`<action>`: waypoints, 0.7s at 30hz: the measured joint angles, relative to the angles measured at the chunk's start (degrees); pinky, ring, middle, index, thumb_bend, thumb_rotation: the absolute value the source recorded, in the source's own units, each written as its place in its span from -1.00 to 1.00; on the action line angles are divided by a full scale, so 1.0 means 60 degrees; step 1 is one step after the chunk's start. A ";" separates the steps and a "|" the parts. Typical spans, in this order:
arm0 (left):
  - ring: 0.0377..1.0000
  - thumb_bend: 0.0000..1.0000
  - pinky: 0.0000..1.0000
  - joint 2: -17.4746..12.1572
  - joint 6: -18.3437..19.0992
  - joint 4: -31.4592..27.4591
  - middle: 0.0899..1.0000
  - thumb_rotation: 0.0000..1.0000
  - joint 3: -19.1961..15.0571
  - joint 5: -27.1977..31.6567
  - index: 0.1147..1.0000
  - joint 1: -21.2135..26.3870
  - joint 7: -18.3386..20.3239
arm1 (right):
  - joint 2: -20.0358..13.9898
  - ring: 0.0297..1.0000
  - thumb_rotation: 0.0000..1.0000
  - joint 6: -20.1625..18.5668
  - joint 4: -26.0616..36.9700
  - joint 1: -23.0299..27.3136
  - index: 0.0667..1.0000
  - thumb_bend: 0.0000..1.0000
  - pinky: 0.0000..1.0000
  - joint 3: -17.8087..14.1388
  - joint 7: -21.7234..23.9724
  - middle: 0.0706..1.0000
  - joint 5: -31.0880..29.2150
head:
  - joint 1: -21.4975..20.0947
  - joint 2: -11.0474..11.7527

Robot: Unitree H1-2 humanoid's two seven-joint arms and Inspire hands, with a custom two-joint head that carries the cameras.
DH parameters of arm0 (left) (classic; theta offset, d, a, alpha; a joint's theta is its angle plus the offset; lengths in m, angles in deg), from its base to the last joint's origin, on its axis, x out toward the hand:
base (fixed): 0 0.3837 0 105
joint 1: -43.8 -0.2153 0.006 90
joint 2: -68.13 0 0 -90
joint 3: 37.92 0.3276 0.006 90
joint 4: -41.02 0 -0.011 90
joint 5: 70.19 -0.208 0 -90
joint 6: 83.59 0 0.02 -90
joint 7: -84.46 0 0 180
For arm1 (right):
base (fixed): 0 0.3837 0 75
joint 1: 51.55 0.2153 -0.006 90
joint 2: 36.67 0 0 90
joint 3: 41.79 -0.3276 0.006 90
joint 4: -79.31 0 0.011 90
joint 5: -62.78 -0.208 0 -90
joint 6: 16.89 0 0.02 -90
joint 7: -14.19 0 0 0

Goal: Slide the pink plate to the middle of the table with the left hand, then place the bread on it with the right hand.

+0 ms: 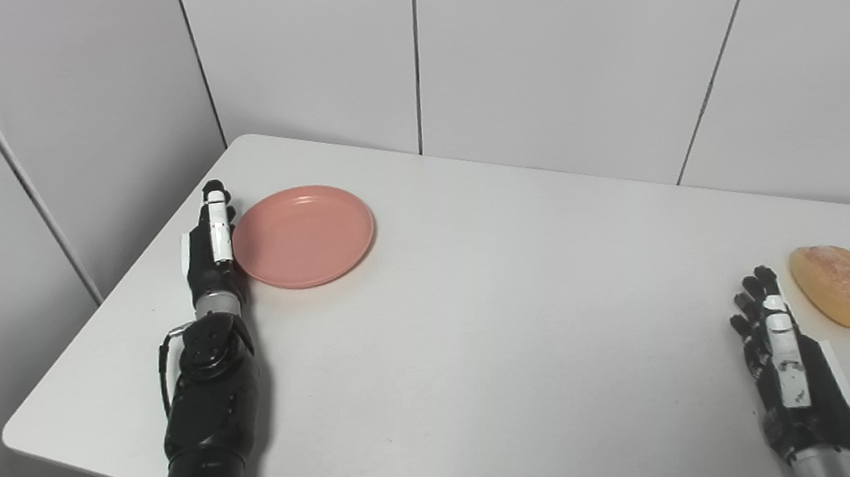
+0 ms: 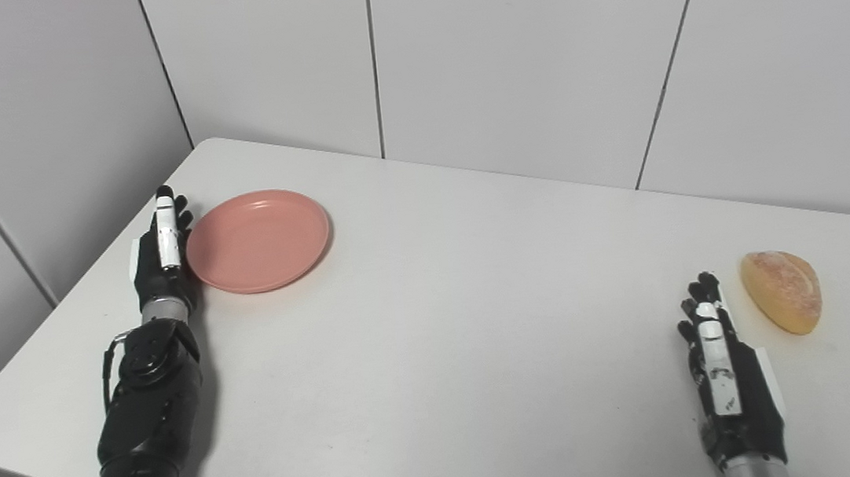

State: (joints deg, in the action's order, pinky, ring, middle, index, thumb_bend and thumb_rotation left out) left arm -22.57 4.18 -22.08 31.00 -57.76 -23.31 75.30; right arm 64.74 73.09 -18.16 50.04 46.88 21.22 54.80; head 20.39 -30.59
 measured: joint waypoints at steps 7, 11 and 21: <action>0.69 -0.04 0.71 0.0006 -0.0157 0.0222 0.65 0.93 0.0256 -0.0192 0.63 0.0071 0.0014 | 0.0002 1.00 0.86 0.0001 0.0001 0.0001 1.00 0.02 1.00 -0.0015 -0.0028 1.00 -0.0005 | 0.0000 -0.0015; 0.62 -0.04 0.66 0.0079 -0.0164 0.0243 0.57 0.89 0.0267 -0.0200 0.55 0.0114 0.0005 | 0.0003 1.00 0.87 0.0002 -0.0002 0.0003 1.00 0.01 1.00 -0.0035 -0.0032 1.00 -0.0008 | 0.0000 -0.0044; 0.47 -0.05 0.54 0.0419 -0.0031 0.0150 0.42 0.84 0.0281 0.0036 0.40 0.0268 0.0035 | 0.0014 1.00 0.85 0.0001 -0.0005 0.0009 1.00 0.02 1.00 -0.0062 -0.0085 1.00 0.0003 | 0.0044 -0.0059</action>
State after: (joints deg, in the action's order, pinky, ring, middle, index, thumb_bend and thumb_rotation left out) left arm -20.06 3.99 -21.18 32.68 -57.55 -21.70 75.51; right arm 64.83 73.10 -18.19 50.10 46.51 20.71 54.81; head 20.65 -30.94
